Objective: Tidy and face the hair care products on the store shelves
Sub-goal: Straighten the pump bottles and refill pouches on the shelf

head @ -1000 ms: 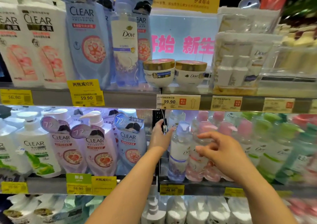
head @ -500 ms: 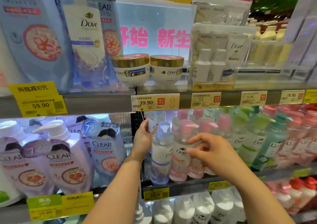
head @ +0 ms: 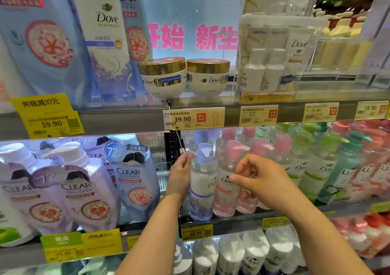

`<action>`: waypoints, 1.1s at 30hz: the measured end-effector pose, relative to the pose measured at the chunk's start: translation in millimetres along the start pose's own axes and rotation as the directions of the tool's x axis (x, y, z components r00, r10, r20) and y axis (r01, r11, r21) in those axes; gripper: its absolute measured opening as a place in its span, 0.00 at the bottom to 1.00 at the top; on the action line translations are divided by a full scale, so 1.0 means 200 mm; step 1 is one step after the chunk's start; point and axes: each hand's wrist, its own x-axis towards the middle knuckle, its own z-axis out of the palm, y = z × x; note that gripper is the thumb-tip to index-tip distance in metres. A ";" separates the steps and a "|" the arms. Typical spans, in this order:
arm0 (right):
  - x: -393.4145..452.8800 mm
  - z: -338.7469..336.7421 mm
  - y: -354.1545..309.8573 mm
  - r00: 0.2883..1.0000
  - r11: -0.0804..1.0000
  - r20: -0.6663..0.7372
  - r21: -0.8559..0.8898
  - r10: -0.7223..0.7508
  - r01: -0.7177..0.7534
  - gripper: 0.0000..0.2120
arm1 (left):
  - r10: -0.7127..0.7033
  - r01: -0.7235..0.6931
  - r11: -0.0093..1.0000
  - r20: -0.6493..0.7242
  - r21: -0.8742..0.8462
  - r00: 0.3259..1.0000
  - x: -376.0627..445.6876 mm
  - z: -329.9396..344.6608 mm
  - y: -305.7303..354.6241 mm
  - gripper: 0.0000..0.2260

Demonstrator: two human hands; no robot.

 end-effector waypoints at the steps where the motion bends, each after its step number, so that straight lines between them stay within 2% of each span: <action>1: 0.00 0.00 0.00 1.000 1.000 -0.001 -0.001 0.001 -0.001 0.09 | -0.022 0.022 1.000 -0.009 0.000 1.000 -0.01 0.01 0.01 0.08; 5: 0.00 0.01 -0.02 1.000 1.000 0.002 -0.016 0.006 -0.006 0.08 | -0.101 0.102 0.995 -0.061 0.010 0.993 -0.05 0.01 0.08 0.14; 8: -0.03 0.03 -0.07 0.999 1.000 0.027 -0.023 -0.019 0.019 0.06 | -0.190 0.201 0.974 -0.106 0.107 0.976 -0.11 0.03 0.17 0.17; 10: -0.05 0.06 -0.11 0.998 0.999 0.045 0.015 -0.035 0.034 0.06 | -0.239 0.249 0.958 -0.084 0.144 0.967 -0.16 0.02 0.21 0.20; 16: -0.11 0.17 -0.26 0.993 0.984 0.061 0.152 -0.104 0.094 0.05 | -0.232 0.229 0.972 0.070 0.047 0.970 -0.33 -0.08 0.17 0.31; 18: -0.13 0.23 -0.31 0.990 0.968 0.058 0.224 -0.126 0.110 0.05 | -0.215 0.209 0.975 0.087 0.074 0.973 -0.43 -0.13 0.18 0.27; 20: -0.12 0.31 -0.35 0.987 0.949 0.034 0.282 -0.155 0.140 0.05 | -0.190 0.170 0.968 0.095 0.183 0.977 -0.51 -0.20 0.17 0.30; 22: -0.10 0.41 -0.38 0.987 0.945 0.019 0.291 -0.161 0.148 0.07 | -0.165 0.138 0.957 0.086 0.255 0.983 -0.59 -0.29 0.18 0.25; 24: -0.06 0.52 -0.43 0.986 0.947 0.022 0.285 -0.164 0.151 0.13 | -0.168 0.153 0.970 0.064 0.187 0.984 -0.66 -0.37 0.22 0.16; 26: 0.00 0.62 -0.47 0.981 0.955 0.049 0.242 -0.189 0.171 0.22 | -0.167 0.161 0.976 0.033 0.148 0.985 -0.73 -0.45 0.29 0.09; 29: 0.06 0.71 -0.53 0.969 0.965 0.115 0.169 -0.220 0.199 0.36 | -0.144 0.147 0.979 -0.031 0.139 0.989 -0.81 -0.53 0.38 0.07; 30: 0.09 0.72 -0.54 0.967 0.965 0.127 0.170 -0.222 0.199 0.36 | -0.137 0.144 0.980 -0.061 0.134 0.989 -0.84 -0.54 0.41 0.07; 33: 0.15 0.76 -0.57 0.968 0.976 0.141 0.102 -0.206 0.193 0.29 | -0.090 0.110 0.985 -0.151 0.130 0.984 -0.89 -0.57 0.48 0.05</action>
